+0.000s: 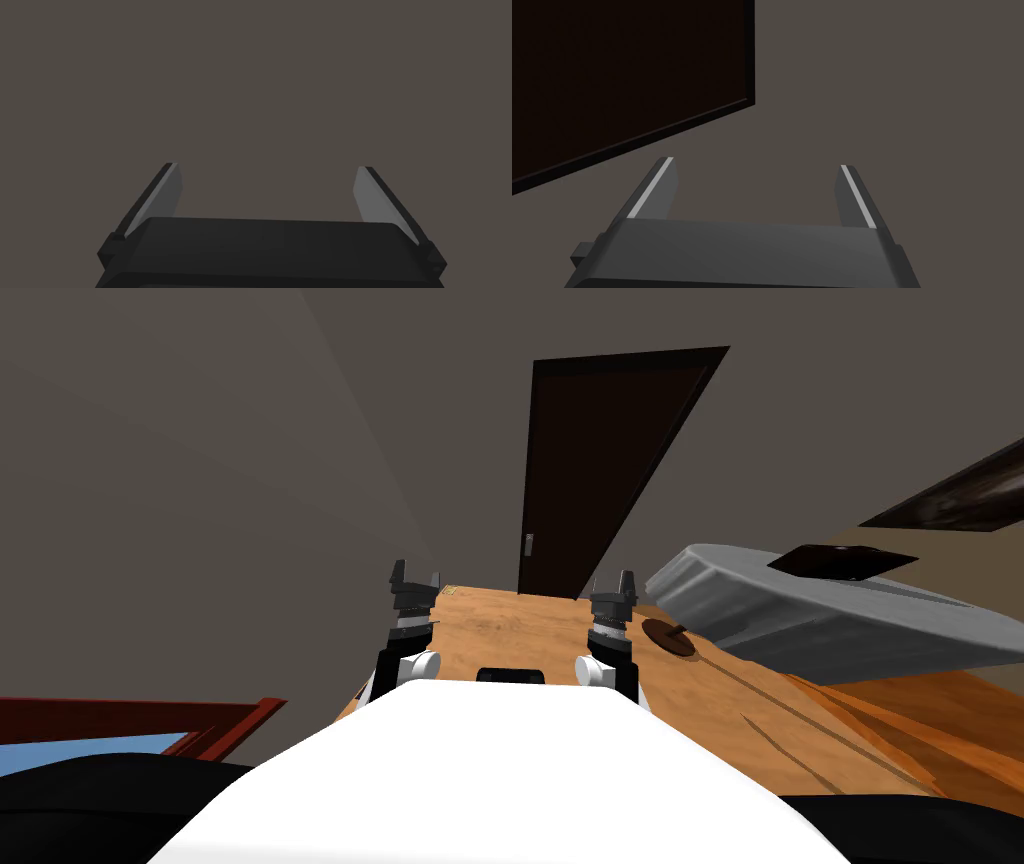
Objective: Pull the door open
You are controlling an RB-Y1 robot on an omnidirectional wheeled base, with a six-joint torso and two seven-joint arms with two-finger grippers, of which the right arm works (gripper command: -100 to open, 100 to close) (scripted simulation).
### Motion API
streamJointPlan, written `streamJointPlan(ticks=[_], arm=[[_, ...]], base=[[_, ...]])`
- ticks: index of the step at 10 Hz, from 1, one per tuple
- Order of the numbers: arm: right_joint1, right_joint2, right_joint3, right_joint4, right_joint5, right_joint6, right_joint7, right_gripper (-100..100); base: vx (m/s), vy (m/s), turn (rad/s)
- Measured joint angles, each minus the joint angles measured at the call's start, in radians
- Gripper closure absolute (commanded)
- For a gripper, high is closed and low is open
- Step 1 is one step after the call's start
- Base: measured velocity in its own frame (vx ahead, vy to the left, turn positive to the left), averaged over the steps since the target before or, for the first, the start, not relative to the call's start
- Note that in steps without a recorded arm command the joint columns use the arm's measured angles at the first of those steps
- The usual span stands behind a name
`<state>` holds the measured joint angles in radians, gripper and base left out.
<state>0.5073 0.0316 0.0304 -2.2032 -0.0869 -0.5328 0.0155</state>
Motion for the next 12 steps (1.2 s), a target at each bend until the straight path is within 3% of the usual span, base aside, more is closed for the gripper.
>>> streamJointPlan(ticks=[5,12], arm=[[-0.071,-0.039,0.002,0.111,-0.078,0.004,-0.077,-100],[-0.163,-0.076,0.012,0.266,-0.181,0.003,-0.183,-100]], base=[[0.137,0.008,0.035],[0.101,0.005,0.034]])
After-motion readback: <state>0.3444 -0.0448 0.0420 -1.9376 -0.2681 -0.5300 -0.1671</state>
